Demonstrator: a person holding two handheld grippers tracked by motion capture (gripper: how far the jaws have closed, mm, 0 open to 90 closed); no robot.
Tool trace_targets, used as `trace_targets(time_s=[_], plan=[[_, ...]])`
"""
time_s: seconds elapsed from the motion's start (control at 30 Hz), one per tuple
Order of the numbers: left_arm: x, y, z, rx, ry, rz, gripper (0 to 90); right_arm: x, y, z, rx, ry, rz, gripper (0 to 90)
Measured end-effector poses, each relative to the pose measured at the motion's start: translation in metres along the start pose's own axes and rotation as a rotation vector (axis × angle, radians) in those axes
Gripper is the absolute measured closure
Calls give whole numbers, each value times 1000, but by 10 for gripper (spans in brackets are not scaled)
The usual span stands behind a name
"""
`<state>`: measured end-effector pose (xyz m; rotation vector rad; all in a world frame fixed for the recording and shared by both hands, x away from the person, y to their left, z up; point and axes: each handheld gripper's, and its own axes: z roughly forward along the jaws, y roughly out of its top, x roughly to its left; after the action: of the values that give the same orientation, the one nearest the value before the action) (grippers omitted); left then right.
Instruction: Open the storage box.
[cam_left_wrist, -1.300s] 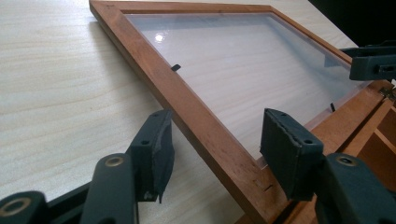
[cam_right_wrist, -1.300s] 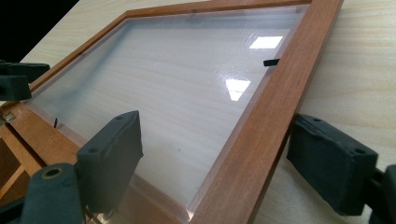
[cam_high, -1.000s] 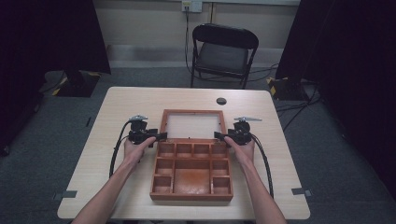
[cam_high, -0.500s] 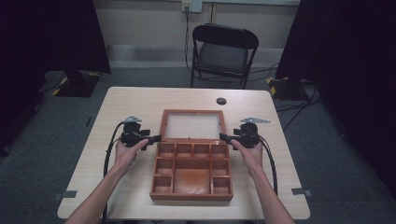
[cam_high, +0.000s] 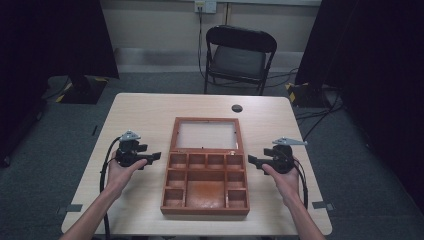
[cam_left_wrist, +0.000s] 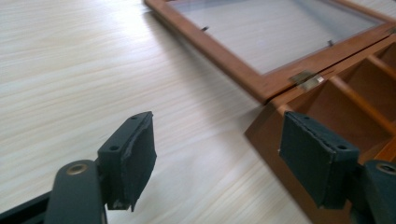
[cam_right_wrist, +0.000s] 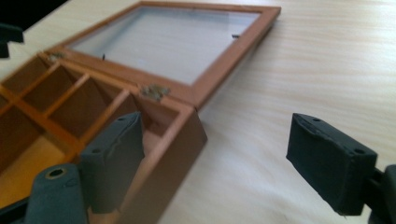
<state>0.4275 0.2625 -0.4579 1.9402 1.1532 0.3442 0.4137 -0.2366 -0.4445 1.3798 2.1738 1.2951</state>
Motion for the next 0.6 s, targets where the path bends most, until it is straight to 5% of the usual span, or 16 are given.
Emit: trace_targets(time_s=[0.13, 0.37, 0.53, 0.6], plan=[[10, -12, -10, -9, 13, -36, 249, -1, -12, -12, 28, -40, -33, 178], [18, -32, -17, 83, 78, 4, 244, -12, -34, -21, 87, -95, -19, 177], [20, -42, -19, 100, 119, 28, 225, -22, -49, -23, 122, -151, 10, 181], [26, -45, -14, 138, 181, 3, 185, -27, -54, -22, 140, -188, 15, 181]])
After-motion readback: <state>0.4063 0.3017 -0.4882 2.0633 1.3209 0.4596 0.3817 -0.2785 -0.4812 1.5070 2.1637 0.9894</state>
